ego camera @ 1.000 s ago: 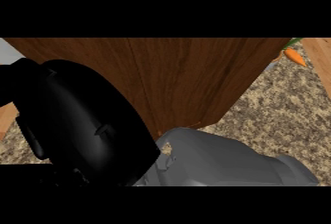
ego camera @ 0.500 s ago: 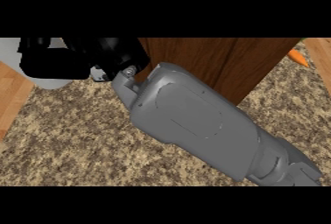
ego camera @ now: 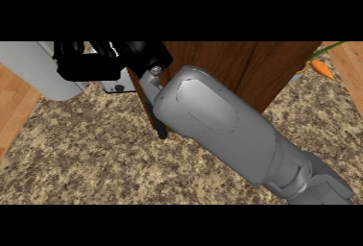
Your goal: Pick up the wine, place it into the cabinet and close the cabinet
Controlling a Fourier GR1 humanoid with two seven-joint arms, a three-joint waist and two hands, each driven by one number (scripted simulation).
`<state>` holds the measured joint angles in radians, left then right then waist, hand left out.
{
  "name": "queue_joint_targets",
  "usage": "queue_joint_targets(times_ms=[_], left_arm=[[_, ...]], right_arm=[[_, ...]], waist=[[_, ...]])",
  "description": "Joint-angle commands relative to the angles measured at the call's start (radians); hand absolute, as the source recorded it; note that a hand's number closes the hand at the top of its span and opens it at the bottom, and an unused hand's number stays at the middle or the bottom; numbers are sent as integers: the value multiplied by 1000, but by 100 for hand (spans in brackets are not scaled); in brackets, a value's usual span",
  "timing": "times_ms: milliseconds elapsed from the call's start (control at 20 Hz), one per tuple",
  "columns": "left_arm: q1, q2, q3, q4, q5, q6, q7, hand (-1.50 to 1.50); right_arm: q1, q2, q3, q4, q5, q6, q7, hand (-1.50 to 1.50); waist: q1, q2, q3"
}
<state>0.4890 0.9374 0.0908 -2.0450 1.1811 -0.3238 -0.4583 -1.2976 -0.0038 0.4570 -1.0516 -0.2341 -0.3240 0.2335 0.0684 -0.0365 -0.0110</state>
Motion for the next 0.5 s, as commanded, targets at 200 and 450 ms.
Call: queue_joint_targets(times_ms=[200,450], left_arm=[[-14,-8,4,-1,12,19,12,150],[-32,3,12,-16,12,36,25,150]], right_arm=[[82,-123,-47,199,38,14,-65,150],[83,-128,-66,196,38,18,-108,150]], waist=[[-25,69,8],[-34,70,9]])
